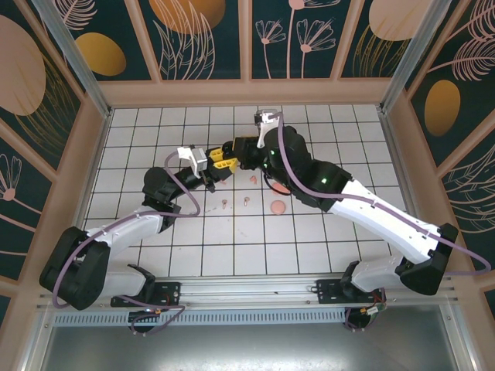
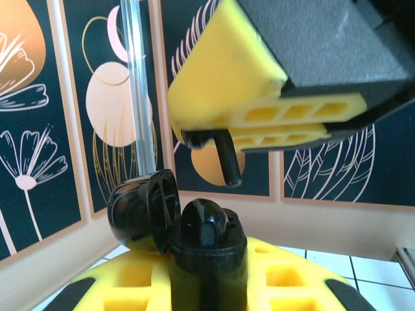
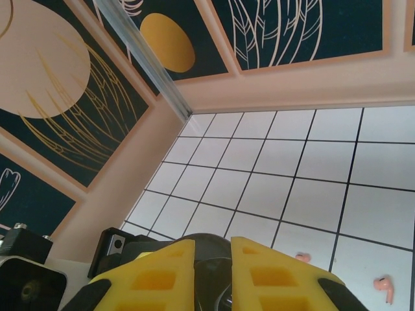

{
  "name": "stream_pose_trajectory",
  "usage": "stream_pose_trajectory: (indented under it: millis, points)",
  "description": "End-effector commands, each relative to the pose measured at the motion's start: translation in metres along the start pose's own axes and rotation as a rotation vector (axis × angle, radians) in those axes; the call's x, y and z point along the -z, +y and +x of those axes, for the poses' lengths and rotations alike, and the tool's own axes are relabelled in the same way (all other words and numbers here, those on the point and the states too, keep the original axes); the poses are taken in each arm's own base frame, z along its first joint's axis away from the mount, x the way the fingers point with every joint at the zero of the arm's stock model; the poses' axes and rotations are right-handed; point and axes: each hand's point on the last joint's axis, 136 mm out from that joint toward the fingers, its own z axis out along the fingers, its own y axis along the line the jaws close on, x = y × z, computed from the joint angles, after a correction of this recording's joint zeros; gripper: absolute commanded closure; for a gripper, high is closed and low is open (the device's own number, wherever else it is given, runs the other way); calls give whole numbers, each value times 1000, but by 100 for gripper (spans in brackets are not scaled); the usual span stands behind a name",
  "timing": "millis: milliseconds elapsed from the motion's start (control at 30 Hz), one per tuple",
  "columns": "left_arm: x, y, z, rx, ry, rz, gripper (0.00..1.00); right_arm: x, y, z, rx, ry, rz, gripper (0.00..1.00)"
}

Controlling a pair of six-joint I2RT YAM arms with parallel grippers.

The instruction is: Insert the wireless bluetooth earbuds into the charging case

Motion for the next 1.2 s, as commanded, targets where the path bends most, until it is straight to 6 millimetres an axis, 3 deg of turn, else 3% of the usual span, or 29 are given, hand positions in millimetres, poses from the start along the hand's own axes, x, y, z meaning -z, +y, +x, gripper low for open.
stream_pose_trajectory:
  millis: [0, 467, 1167]
  points:
    - [-4, -6, -23, -33, -67, 29, 100, 10, 4, -16, -15, -81, -13, 83]
    - [-4, -9, -24, -31, -69, 35, 100, 1, 6, -6, -14, -66, -11, 83]
    - [-4, -5, -33, -38, -98, 6, 100, -3, -5, 33, 33, -3, 86, 85]
